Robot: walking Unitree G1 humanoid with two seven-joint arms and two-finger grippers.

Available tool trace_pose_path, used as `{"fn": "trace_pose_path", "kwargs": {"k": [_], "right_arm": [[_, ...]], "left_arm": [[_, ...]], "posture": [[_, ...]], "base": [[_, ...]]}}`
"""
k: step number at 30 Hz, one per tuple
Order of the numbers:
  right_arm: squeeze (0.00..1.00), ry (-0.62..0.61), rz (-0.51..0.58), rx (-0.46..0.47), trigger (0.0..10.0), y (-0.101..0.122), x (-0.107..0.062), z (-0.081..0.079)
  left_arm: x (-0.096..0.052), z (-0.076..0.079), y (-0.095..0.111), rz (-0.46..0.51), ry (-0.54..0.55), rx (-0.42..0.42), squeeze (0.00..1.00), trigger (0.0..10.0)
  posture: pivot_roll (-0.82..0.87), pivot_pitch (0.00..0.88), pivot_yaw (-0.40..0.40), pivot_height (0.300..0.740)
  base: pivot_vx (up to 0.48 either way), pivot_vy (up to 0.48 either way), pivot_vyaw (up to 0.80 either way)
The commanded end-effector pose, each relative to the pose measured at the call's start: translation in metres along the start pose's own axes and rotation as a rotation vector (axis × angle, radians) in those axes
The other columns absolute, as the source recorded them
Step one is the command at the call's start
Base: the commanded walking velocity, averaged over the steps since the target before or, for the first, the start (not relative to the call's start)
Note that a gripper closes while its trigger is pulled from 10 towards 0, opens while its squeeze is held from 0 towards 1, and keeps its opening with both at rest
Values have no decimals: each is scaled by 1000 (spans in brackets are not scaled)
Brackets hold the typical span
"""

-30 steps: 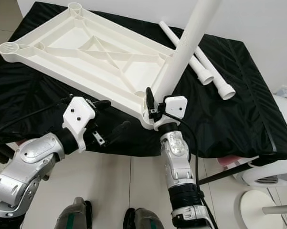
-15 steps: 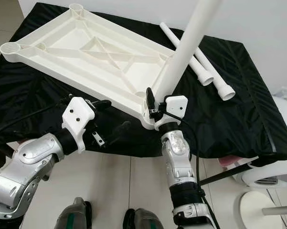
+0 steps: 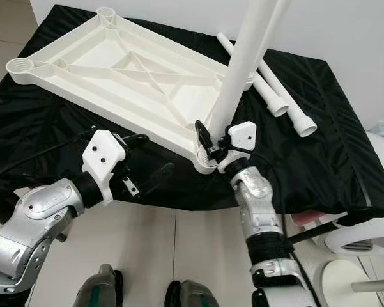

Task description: Building children table

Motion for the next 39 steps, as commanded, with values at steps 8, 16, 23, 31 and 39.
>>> {"fn": "trace_pose_path", "kwargs": {"k": [8, 16, 23, 31, 39], "right_arm": [[0, -40, -196, 209, 10000, -58, -38, 14], [0, 16, -207, 208, 10000, -62, -43, 11], [0, 27, -223, 164, 10000, -67, -48, 14], [0, 25, -216, 160, 10000, -66, -47, 13], [0, -16, -202, 172, 10000, -67, -47, 10]], "left_arm": [[-2, 1, 4, 5, 12, -5, 0, 10000], [-3, 1, 4, 4, 9, -4, 0, 10000], [-2, 1, 5, 7, 10, -3, 0, 10000], [-2, 2, 5, 6, 13, -7, 0, 10000], [-3, 2, 5, 4, 16, -9, 0, 10000]], "posture": [[150, 156, -129, 740], [148, 155, -125, 740], [148, 155, -129, 740], [148, 160, -136, 740], [149, 165, -138, 740]], "base": [[0, 0, 0], [0, 0, 0], [0, 0, 0], [0, 0, 0], [0, 0, 0]]}}
Point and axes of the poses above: a point about 5 cm out from each wrist's last joint towards the gripper, its own x axis pointing out of the wrist towards the gripper, its own y axis along the axis of the wrist's last joint, z = x × y, the point moved 6 cm from there along x, pointing out of the wrist towards the gripper, and after that the axes turned 6 degrees about x, right-handed, at the moved point
